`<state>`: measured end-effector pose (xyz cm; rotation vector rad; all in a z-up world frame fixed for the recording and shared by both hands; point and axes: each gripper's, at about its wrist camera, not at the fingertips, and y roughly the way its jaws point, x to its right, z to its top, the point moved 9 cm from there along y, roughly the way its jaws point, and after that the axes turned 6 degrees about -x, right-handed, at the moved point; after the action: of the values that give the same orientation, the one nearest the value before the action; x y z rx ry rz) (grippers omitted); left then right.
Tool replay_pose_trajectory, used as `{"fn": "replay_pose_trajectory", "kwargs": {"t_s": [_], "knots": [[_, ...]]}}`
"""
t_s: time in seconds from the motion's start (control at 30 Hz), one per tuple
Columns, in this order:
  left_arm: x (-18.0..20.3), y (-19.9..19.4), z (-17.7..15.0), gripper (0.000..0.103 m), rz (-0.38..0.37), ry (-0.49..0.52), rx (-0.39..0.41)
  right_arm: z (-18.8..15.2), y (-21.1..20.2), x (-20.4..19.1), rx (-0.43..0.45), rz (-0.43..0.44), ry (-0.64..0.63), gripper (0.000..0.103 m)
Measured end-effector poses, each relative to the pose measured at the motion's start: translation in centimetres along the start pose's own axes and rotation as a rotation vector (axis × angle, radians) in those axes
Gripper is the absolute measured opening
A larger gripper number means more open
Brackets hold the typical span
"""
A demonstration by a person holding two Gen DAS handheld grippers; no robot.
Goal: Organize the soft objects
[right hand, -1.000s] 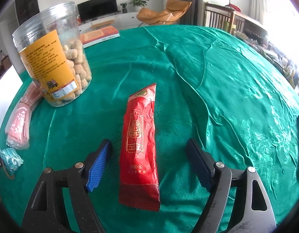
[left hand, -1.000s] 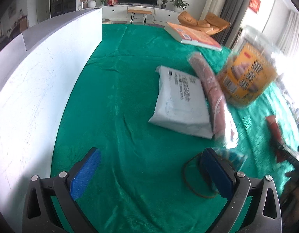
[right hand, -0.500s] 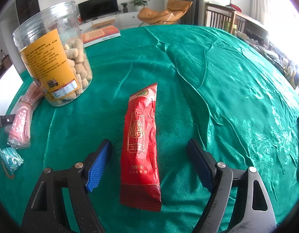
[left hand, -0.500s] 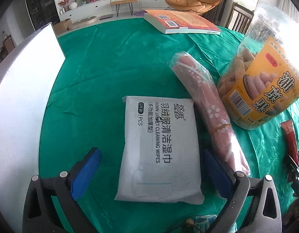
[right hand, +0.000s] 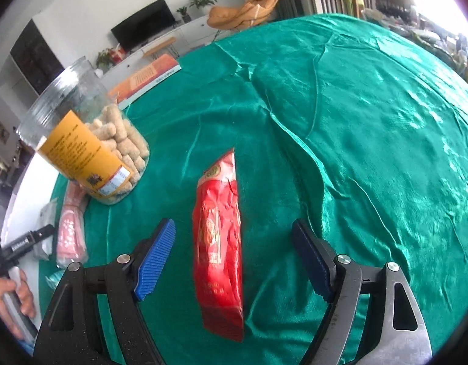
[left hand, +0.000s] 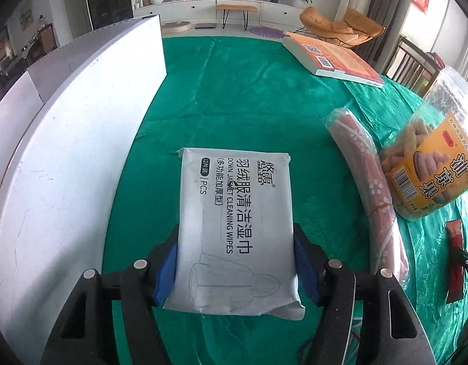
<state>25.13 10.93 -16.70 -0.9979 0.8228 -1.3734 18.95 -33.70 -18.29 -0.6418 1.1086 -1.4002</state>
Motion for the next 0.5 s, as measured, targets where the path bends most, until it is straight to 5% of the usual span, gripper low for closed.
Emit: {"fn": "replay_pose_trajectory", "kwargs": {"t_s": [0.03, 0.07, 0.13, 0.37, 0.5], "knots": [[0.1, -0.1, -0.1, 0.066, -0.01, -0.004, -0.005, 0.5, 0.5, -0.4, -0.051, -0.097, -0.092, 0.053], [0.4, -0.2, 0.1, 0.066, -0.022, -0.009, -0.006, 1.4, 0.3, -0.9, -0.06, -0.165, -0.161, 0.014], [0.9, -0.9, 1.1, 0.066, -0.045, -0.015, 0.009, 3.6, -0.6, -1.4, -0.057, -0.168, -0.154, 0.012], [1.5, -7.7, 6.5, 0.066, -0.143, -0.047, 0.121, 14.4, -8.3, -7.8, 0.181, -0.057, -0.156, 0.012], [0.4, -11.8, 7.7, 0.066, -0.155, -0.028, 0.177, 15.7, -12.6, -14.7, 0.231, 0.03, -0.237, 0.012]]}}
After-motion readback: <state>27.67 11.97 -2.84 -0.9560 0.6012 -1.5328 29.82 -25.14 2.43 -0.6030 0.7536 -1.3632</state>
